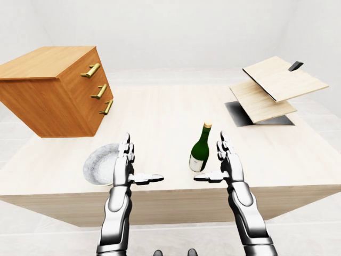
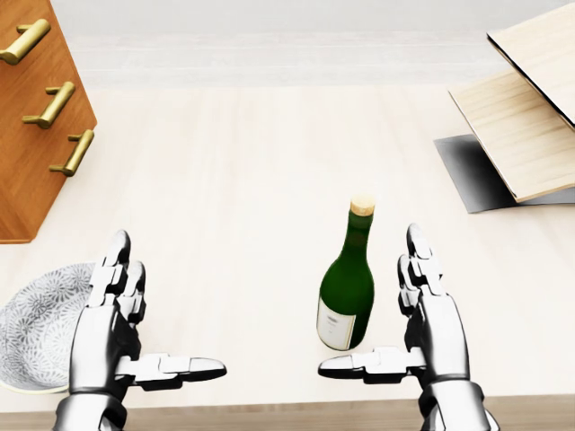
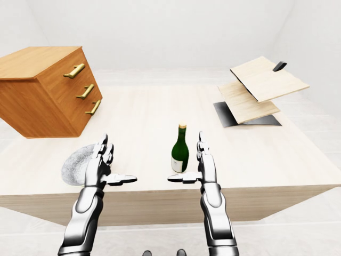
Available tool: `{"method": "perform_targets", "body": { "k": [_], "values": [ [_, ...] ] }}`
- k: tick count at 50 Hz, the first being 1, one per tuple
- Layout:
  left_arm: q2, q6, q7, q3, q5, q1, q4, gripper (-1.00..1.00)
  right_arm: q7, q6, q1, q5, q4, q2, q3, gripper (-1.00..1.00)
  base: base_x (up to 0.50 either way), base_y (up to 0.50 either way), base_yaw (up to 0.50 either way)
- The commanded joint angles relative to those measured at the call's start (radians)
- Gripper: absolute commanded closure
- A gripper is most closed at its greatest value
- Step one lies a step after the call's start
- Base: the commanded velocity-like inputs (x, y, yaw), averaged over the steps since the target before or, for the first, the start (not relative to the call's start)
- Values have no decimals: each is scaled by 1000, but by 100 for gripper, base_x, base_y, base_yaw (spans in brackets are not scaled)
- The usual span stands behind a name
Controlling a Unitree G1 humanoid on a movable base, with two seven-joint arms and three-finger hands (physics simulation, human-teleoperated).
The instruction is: Put the wine bottle on the wine rack.
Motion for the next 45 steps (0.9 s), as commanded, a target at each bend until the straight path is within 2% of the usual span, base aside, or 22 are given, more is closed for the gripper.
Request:
{"method": "perform_targets", "body": {
  "k": [1, 2, 4, 5, 8, 16, 18, 25, 34, 45],
  "values": [
    [23, 35, -27, 19, 19, -18, -10, -100, 17, 9, -7, 9, -10, -12, -4, -100, 0, 0, 0],
    [28, 49, -23, 17, 13, -12, -36, -100, 19, 11, -8, 5, -14, -10, -5, -100, 0, 0, 0],
    [33, 52, -18, 12, 10, -11, -42, -100, 21, 11, -8, 2, -14, -7, -7, -100, 0, 0, 0],
    [39, 66, -15, 11, 6, -7, -70, -100, 21, 12, -11, -2, -15, -5, -8, -100, 0, 0, 0],
    [46, 80, -10, 10, -1, -7, -92, -100, 23, 15, -11, -5, -20, -2, -12, -100, 0, 0, 0],
    [56, 80, -10, 7, -18, 9, -151, -100, 18, 18, -14, -25, -32, -2, -24, -100, 0, 0, 0],
    [65, 80, -2, -2, 16, 17, -157, -100, 14, 15, -15, -34, -33, -3, -26, -100, 0, 0, 0],
    [62, 80, -15, 4, 3, 36, -258, -100, 19, 66, 9, -29, -130, -3, -38, -100, 0, 0, 0],
    [62, 80, -32, 14, -3, 52, -304, -100, 20, 67, 25, -51, -212, -4, -36, -100, 0, 0, 0],
    [67, 80, -52, 60, -46, 57, -374, -100, 25, 67, 29, -24, -346, 1, -63, -100, 0, 0, 0]
  ]
}}
